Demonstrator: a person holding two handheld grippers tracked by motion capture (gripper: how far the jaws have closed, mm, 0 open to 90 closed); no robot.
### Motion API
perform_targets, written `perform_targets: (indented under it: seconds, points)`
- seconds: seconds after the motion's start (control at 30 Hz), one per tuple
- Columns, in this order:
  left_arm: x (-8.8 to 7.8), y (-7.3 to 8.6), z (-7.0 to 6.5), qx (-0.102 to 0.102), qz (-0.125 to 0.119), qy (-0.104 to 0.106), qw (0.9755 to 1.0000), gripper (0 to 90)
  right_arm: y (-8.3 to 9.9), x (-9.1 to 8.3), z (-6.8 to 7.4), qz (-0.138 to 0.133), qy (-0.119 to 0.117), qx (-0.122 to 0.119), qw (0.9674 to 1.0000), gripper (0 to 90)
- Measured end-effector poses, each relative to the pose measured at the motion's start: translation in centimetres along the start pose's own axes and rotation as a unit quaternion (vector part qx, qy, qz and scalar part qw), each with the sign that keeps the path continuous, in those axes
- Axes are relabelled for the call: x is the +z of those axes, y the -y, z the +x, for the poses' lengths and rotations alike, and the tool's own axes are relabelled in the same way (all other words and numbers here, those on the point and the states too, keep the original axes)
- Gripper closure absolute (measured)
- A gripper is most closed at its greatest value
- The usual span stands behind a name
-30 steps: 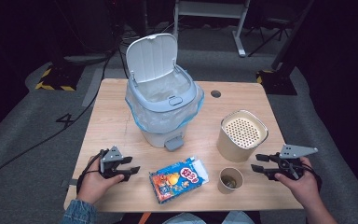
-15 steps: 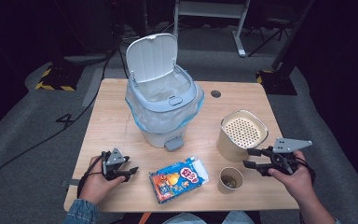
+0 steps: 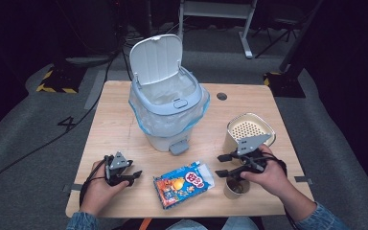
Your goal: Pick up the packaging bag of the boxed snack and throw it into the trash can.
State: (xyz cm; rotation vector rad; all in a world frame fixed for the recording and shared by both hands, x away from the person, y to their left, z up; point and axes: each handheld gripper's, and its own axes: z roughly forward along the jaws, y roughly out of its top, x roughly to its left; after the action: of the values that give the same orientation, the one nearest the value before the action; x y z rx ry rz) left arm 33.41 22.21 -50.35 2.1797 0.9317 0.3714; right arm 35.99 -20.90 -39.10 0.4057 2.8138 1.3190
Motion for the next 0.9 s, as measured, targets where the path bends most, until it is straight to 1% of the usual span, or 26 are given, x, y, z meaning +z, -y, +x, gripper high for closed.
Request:
perform_targets:
  seconds: [0.03, 0.1, 0.2, 0.27, 0.3, 0.37, 0.4, 0.43, 0.53, 0.6, 0.63, 0.7, 0.73, 0.77, 0.87, 0.9]
  points:
    - [0.0, 0.0, 0.0, 0.0, 0.0, 0.0, 1.0, 42.8, -0.4, 0.8, 0.2, 0.011, -0.007, -0.009, 0.9999, 42.6]
    - [0.0, 0.0, 0.0, 0.0, 0.0, 0.0, 1.0, 42.8, -0.9, 1.7, 0.6, 0.024, -0.014, -0.02, 0.9994, 41.8]
    - [0.0, 0.0, 0.0, 0.0, 0.0, 0.0, 1.0, 42.8, -1.5, 3.3, 1.1, 0.052, -0.03, -0.034, 0.9976, 41.2]
    - [0.0, 0.0, 0.0, 0.0, 0.0, 0.0, 1.0, 42.8, -1.7, 4.4, 1.6, 0.082, -0.032, -0.049, 0.9949, 41.2]
    - [0.0, 0.0, 0.0, 0.0, 0.0, 0.0, 1.0, 42.8, -1.9, 5.3, 2.1, 0.109, -0.029, -0.066, 0.9914, 41.3]
    - [0.0, 0.0, 0.0, -0.001, 0.0, 0.001, 1.0, 42.7, -2.0, 6.0, 2.5, 0.13, -0.023, -0.083, 0.9877, 41.4]
    - [0.0, 0.0, 0.0, -0.001, 0.0, 0.001, 1.0, 42.8, -2.0, 6.0, 2.5, 0.13, -0.023, -0.083, 0.9877, 41.4]
    - [0.0, 0.0, 0.0, -0.002, 0.0, 0.001, 1.0, 42.8, -2.0, 6.4, 2.6, 0.141, -0.018, -0.089, 0.9858, 41.7]
    - [0.0, 0.0, 0.0, -0.004, -0.001, 0.002, 1.0, 42.8, -2.2, 7.3, 3.0, 0.159, -0.014, -0.097, 0.9824, 43.5]
    - [0.0, 0.0, 0.1, -0.003, -0.001, 0.001, 1.0, 42.8, -2.1, 7.8, 3.3, 0.174, -0.013, -0.106, 0.9789, 44.0]
    - [0.0, 0.0, 0.1, -0.003, -0.001, 0.001, 1.0, 42.8, -2.1, 8.1, 3.4, 0.186, -0.017, -0.11, 0.9761, 44.5]
    - [0.0, 0.0, 0.2, -0.005, -0.001, 0.004, 1.0, 42.8, -1.9, 8.5, 3.5, 0.197, -0.017, -0.115, 0.9735, 44.5]
    - [0.0, 0.0, 0.2, -0.006, -0.001, 0.003, 1.0, 42.8, -1.7, 8.9, 3.6, 0.211, -0.018, -0.116, 0.9704, 44.7]
    - [0.0, 0.0, 0.2, -0.005, -0.001, 0.004, 1.0, 42.8, -1.7, 8.9, 3.6, 0.211, -0.018, -0.116, 0.9704, 44.7]
    - [0.0, 0.0, 0.2, -0.006, -0.002, 0.005, 1.0, 42.8, -1.5, 9.4, 3.7, 0.225, -0.019, -0.116, 0.9671, 46.2]
    - [0.0, 0.0, 0.3, -0.006, -0.001, 0.005, 1.0, 42.9, -1.5, 9.6, 3.8, 0.231, -0.018, -0.119, 0.9654, 47.4]
